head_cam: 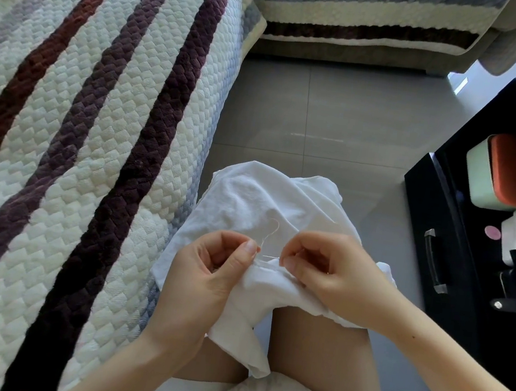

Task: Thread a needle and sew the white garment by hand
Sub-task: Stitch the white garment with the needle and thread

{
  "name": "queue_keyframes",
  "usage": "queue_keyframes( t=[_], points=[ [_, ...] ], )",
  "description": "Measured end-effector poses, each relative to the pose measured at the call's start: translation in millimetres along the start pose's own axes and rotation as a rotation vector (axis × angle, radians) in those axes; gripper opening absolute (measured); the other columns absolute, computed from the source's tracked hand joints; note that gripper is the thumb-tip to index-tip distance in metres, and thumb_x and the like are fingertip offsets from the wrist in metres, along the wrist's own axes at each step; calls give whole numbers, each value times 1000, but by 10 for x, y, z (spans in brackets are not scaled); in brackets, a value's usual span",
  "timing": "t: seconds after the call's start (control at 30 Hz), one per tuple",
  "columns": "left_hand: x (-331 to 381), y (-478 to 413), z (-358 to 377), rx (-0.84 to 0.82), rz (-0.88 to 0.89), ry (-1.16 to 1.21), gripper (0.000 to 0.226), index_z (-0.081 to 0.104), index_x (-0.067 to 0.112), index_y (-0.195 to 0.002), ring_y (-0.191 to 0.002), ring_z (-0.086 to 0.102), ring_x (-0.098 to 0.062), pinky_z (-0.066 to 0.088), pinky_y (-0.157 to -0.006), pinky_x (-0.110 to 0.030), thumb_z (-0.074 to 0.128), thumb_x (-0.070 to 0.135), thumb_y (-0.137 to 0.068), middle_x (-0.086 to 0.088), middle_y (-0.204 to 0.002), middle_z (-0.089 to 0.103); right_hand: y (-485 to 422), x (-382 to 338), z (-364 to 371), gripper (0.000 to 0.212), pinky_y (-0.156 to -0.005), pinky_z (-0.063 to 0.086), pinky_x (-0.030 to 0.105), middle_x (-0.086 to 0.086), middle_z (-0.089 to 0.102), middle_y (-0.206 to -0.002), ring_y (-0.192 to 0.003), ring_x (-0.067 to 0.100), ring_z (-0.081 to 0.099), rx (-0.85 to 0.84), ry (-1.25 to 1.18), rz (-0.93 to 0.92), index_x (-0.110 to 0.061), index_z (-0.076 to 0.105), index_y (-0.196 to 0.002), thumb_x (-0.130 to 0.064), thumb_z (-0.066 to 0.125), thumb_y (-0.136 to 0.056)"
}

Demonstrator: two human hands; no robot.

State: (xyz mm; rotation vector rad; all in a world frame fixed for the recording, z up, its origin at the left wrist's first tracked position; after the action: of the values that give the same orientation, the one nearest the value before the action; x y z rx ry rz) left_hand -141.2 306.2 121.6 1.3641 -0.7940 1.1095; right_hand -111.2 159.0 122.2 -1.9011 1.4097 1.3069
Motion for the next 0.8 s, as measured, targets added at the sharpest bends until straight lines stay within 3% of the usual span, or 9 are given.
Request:
queue_keyframes(
  t=[0.17, 0.33, 0.53, 0.67, 0.8],
  points=[
    [14, 2, 13, -9, 15, -10, 18, 68, 10, -76, -59, 62, -4, 49, -54, -13, 64, 26, -70, 3, -64, 69, -47, -34, 7, 17, -57, 46, 21, -4, 60, -57, -53, 6, 54, 87, -144, -4, -11, 64, -74, -4, 59, -89],
    [22, 6, 23, -20, 19, -9, 18, 69, 11, -76, -59, 61, -3, 48, -54, -13, 64, 27, -70, 3, -64, 69, -62, -65, 45, 17, -56, 44, 19, -2, 57, -52, -50, 7, 53, 81, -233, 8, -9, 63, -74, -3, 59, -90],
    [-4, -10, -7, 9, 3, 23, 19, 66, 11, -78, -56, 58, -5, 48, -52, -15, 63, 28, -71, 5, -60, 65, -67, -41, 45, 14, -48, 35, 21, 2, 54, -53, -45, 13, 41, 92, -571, 103, 2, 61, -83, -7, 56, -93],
    [-27, -11, -17, 23, -14, 44, 21, 65, 10, -82, -53, 55, -6, 48, -49, -17, 63, 29, -72, 5, -58, 62, -47, 114, 19, 16, -55, 39, 20, -4, 58, -50, -45, 5, 46, 76, -240, 201, -8, 65, -76, -11, 60, -91],
    [-27, -4, -3, 21, -3, 6, 26, 64, 10, -84, -50, 53, -4, 45, -47, -15, 63, 32, -71, 7, -54, 58, -15, 151, -3, 19, -56, 39, 10, -12, 60, -52, -52, -1, 53, 19, 60, 212, -18, 67, -71, -15, 61, -89]
  ],
)
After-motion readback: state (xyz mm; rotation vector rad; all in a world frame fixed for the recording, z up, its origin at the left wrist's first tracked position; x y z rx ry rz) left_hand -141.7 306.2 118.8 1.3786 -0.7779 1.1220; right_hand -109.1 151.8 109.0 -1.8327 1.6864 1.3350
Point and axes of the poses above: each hand's wrist, its own y-axis away from the middle knuckle, its own z-axis out of the palm, x = y × z, the point moved 8 cm from there along -y, towards the middle knuckle
